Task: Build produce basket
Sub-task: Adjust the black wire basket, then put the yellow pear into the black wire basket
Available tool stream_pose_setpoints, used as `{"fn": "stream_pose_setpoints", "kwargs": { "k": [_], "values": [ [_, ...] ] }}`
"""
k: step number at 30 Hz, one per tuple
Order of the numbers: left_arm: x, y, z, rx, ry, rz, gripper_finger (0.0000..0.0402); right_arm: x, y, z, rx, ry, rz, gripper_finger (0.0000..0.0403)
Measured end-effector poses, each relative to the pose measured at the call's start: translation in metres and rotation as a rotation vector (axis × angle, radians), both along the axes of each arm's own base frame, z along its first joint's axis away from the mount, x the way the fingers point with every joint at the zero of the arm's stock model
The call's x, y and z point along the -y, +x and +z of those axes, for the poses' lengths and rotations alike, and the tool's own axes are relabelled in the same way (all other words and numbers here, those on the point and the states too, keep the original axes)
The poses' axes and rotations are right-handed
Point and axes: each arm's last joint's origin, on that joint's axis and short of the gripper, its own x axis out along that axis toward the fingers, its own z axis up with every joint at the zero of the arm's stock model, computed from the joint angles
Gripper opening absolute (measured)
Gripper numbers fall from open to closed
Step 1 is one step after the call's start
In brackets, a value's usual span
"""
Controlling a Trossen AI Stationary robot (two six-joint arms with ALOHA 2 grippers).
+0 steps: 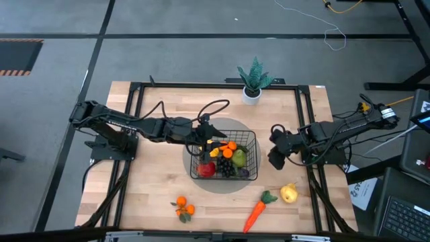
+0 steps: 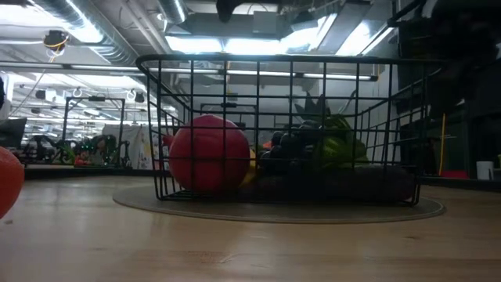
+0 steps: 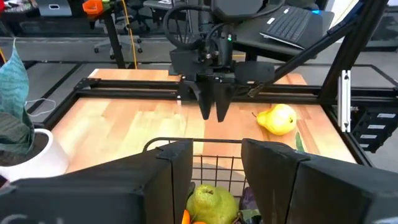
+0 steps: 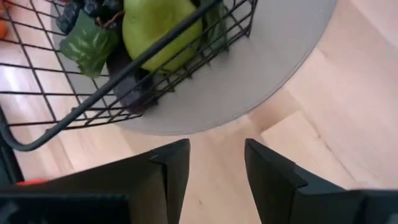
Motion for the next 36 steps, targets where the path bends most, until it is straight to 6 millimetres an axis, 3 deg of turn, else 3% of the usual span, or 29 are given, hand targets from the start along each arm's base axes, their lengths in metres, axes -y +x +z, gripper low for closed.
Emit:
{"fn": "stream_pose_setpoints", "kwargs": {
  "k": [9, 16, 22, 32, 36],
  "values": [
    [0.002, -0.002, -0.006, -0.062, -0.021, 0.005, 0.0125, -0.005, 0.01, -0.01, -0.009, -0.077, -0.128, 0.0145],
    [0.003, -0.002, -0.007, -0.068, -0.018, 0.002, 0.0125, -0.013, 0.039, -0.033, -0.012, -0.086, -0.167, 0.0145],
    [0.003, -0.003, -0.009, -0.099, -0.014, 0.0, 0.0125, -0.018, 0.058, -0.036, 0.105, -0.108, -0.14, 0.0145],
    [0.003, -0.004, -0.013, -0.131, -0.022, 0.004, 0.0125, -0.015, 0.053, -0.035, 0.063, -0.151, -0.146, 0.0145],
    [0.003, -0.004, -0.013, -0.133, -0.034, 0.008, 0.0125, -0.009, 0.047, -0.013, 0.023, -0.205, -0.17, 0.0145]
  ]
}}
